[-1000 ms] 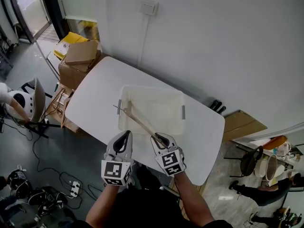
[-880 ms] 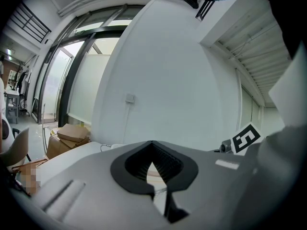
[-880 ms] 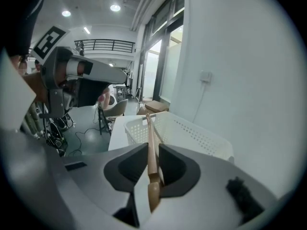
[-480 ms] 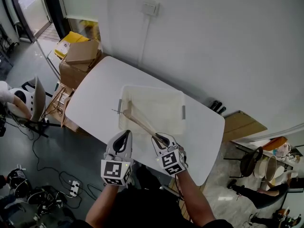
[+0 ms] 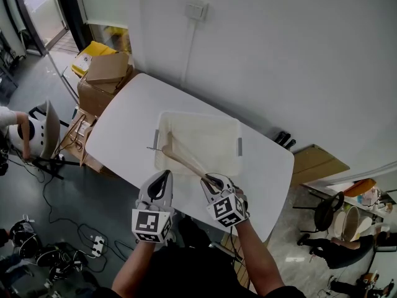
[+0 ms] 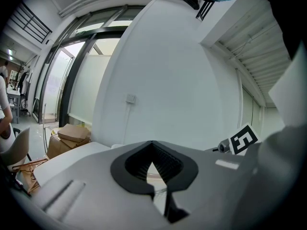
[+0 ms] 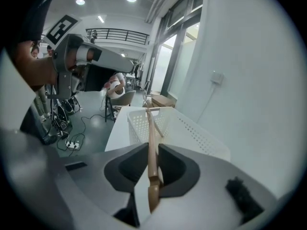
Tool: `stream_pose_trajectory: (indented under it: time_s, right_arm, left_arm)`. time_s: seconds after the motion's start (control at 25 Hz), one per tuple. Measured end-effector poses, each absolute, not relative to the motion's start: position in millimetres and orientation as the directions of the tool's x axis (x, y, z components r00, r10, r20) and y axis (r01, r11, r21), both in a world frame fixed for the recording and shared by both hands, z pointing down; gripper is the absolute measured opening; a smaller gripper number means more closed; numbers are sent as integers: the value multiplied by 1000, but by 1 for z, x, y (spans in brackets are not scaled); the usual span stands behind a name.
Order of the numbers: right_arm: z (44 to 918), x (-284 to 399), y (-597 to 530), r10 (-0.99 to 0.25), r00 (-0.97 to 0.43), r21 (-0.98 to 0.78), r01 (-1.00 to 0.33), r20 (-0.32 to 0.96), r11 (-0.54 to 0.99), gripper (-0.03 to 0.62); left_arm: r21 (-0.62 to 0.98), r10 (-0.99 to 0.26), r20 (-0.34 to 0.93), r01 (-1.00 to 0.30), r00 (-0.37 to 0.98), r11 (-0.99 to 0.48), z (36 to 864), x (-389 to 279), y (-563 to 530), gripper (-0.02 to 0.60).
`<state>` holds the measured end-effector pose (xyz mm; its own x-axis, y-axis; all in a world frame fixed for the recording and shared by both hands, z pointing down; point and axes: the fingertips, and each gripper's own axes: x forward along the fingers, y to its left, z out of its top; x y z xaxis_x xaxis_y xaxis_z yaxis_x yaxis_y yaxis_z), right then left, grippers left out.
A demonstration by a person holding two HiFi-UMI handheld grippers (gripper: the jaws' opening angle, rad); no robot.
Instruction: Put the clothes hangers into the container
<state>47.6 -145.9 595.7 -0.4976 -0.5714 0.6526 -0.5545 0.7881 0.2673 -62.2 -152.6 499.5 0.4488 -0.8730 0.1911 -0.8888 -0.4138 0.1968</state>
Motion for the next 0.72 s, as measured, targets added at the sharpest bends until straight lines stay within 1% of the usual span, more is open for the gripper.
stream_pose_trajectory:
  time_s: [0.72]
  right_arm:
    - [604, 61, -142, -541, -479, 358, -424, 691, 832, 75]
  left_arm:
    - [194, -871, 195, -888, 451, -416, 498, -54, -153, 6]
